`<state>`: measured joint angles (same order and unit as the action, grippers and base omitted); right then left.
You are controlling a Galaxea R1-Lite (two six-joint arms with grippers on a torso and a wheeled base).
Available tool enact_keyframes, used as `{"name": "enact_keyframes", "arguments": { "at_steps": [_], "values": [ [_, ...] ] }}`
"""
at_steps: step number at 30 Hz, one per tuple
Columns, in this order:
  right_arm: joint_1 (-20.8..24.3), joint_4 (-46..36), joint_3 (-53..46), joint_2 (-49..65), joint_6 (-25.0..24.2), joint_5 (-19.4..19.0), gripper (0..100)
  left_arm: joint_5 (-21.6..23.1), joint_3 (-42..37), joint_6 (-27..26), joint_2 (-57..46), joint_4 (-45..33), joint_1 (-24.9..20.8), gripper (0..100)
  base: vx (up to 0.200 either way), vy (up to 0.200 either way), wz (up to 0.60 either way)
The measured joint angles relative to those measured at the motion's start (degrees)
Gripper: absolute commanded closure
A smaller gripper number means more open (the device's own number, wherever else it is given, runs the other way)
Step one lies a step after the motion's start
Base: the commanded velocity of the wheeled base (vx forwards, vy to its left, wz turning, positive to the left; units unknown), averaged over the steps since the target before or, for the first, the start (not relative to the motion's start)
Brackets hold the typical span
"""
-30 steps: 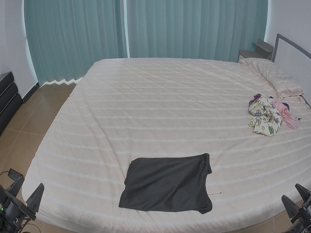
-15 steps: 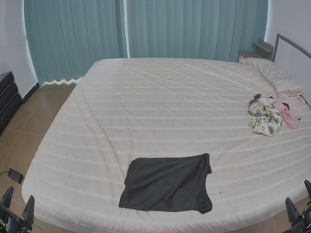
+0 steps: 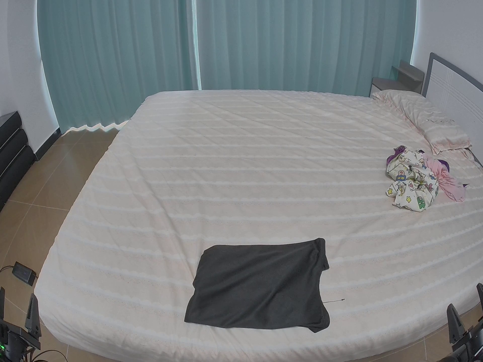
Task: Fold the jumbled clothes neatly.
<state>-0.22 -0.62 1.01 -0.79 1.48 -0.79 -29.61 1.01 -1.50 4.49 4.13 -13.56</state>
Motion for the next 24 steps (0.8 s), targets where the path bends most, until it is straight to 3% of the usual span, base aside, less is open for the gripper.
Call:
{"name": "enact_keyframes", "arguments": {
  "at_steps": [4,9,16,24],
  "values": [
    [0.0,0.0,0.0,0.1,-0.1,0.0,0,-0.7,0.0,0.0,0.0,-0.1,1.0,0,0.0,0.0,0.0],
    [0.0,0.2,0.0,0.1,-0.2,0.0,0,0.5,0.0,-1.4,-0.1,-0.3,6.2,0,0.0,0.0,0.0],
    [0.0,0.4,0.0,0.1,-0.2,0.0,0,10.4,0.0,-3.6,-2.3,-0.4,12.2,0,0.0,0.0,0.0],
    [0.0,0.5,0.0,0.1,-0.3,-0.1,0,23.3,0.0,-2.6,-3.5,-0.5,13.4,0,0.0,0.0,0.0]
  ]
}}
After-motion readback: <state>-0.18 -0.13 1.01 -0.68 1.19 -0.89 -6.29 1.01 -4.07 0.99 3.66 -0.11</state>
